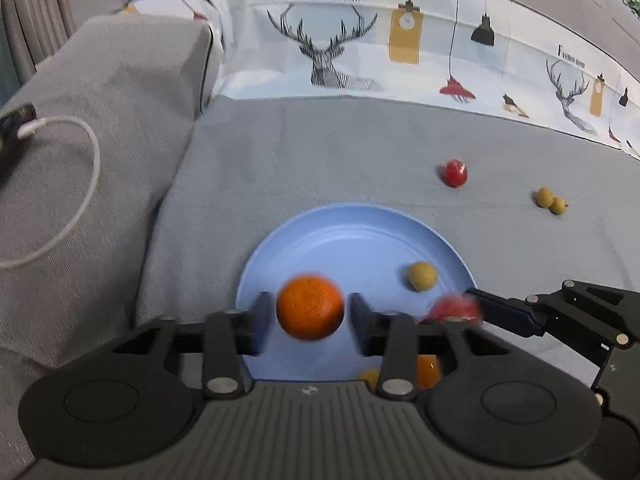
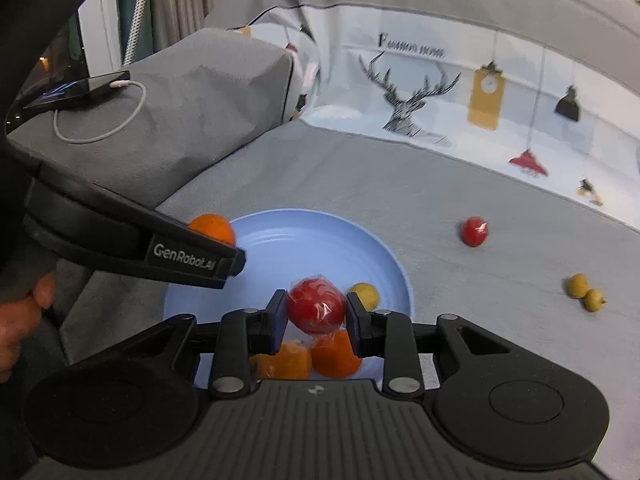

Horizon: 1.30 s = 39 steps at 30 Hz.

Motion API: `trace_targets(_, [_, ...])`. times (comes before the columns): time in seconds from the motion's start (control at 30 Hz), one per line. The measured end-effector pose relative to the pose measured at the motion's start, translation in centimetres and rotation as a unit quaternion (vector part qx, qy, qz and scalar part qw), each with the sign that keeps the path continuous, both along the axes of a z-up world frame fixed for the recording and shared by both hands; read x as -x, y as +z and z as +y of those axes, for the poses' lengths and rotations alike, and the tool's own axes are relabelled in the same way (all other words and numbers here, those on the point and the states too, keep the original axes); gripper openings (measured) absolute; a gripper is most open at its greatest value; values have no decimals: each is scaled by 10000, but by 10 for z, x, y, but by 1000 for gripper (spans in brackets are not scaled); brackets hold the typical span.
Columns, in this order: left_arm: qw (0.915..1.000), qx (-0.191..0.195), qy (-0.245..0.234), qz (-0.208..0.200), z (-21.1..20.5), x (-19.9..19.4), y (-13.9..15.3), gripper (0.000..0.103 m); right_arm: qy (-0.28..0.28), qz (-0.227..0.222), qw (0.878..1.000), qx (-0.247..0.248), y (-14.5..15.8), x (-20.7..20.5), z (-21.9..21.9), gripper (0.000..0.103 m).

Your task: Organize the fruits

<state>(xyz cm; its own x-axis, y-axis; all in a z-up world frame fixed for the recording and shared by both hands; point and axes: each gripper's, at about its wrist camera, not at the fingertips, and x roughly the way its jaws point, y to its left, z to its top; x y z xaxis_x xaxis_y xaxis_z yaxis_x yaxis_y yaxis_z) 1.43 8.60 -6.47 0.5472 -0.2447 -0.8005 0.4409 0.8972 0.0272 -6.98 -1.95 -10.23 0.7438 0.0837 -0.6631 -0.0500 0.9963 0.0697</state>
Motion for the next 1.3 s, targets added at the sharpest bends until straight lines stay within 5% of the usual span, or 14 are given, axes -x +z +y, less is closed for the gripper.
trace_targets(0.07, [9996,76,34,-259,3,7,7,103,-10,60,9999,-80,3,-2,-3,68])
trace_targets(0.1, [9991,107,76,-412,4,12,11,103,-56,54,9999,-78,5,0,-4,79])
trace_targets(0.27, [9990,-27,-48,-445,10,37,23,103,-240,66,9997,-30,19,24,-6,99])
trace_targets(0.6, [9971,333,677,-139,58,113,46,103,-310,48,9995,11,47,114,11,102])
trace_targets(0.87, [9958,433,568,-573,63,156,75,103,-643,-647,9958,78,82,168,17,102])
trace_targets(1.3, [9943,376,483,-869,64,192,98,103,-590,-996,9930,248,101,206,28,102])
